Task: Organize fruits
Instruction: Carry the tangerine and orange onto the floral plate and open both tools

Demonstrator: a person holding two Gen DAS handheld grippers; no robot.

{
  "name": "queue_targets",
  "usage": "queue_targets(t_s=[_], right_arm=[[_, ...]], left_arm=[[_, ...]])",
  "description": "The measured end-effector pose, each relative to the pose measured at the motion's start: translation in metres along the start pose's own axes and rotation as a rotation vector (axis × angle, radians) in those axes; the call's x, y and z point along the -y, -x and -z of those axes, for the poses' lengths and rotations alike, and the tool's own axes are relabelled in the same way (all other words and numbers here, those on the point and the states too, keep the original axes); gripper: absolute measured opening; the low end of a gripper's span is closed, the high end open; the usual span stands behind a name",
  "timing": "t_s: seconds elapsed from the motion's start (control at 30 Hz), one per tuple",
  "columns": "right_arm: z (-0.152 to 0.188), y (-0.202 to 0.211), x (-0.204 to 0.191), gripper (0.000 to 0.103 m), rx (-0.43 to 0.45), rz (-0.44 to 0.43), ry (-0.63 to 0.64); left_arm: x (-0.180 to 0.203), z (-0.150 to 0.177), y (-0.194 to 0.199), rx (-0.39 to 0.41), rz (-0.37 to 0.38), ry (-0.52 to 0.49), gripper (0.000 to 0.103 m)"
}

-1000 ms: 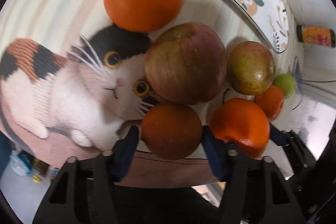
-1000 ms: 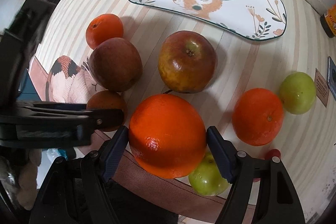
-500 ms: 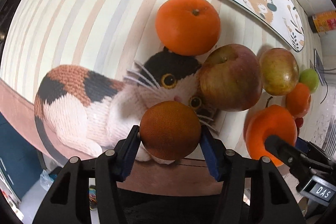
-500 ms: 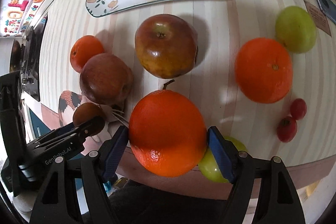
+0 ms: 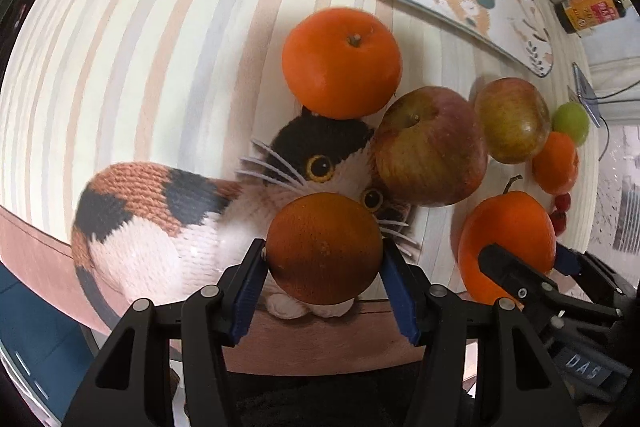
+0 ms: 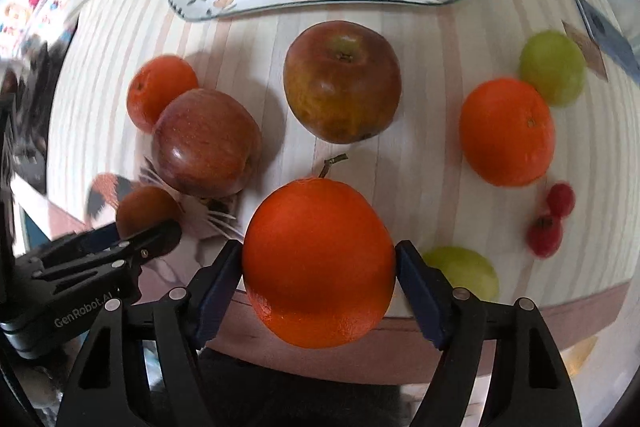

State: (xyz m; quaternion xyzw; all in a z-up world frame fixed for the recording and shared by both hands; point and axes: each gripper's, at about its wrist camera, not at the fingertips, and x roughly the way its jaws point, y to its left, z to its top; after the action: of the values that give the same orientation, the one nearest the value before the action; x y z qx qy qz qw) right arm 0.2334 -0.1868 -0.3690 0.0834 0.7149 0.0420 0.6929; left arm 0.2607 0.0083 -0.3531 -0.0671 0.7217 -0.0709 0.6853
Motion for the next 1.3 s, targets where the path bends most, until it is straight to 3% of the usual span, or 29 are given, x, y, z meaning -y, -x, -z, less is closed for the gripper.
queue_targets(t_s=[0.33,0.43,0.57,0.7,0.93,1.17,1.3], right_arm=[[0.006,0.087,0.018,0.078,0.159,-0.165,-0.170],[-0.015,0.115,0.014,0.078,0.217,-0.205,-0.181],[-0.061,0.136,0.017,0.078,0.261,-0.217,-0.174],[-0.130,0.130,0.023,0.078,0.287,-0.174,-0.177],[-0.216,0.075,0.027,0.078,0.245,-0.057,-0.152],[-0.240,0.032,0.032,0.079,0.196,-0.020,-0.127],[-0.245,0.024,0.032,0.079,0.185,-0.023,-0.125]], left_arm=[[0.003,-0.015,0.097,0.119,0.105,-0.079,0.053],[0.022,-0.036,0.120,0.171,0.121,-0.098,0.053],[0.044,-0.088,0.131,0.212,0.112,-0.096,0.054],[0.059,-0.150,0.108,0.185,0.087,-0.081,0.053],[0.068,-0.227,0.032,0.008,0.095,-0.016,0.053],[0.075,-0.253,-0.013,-0.122,0.150,0.029,0.054],[0.080,-0.259,-0.013,-0.131,0.143,0.029,0.054]])
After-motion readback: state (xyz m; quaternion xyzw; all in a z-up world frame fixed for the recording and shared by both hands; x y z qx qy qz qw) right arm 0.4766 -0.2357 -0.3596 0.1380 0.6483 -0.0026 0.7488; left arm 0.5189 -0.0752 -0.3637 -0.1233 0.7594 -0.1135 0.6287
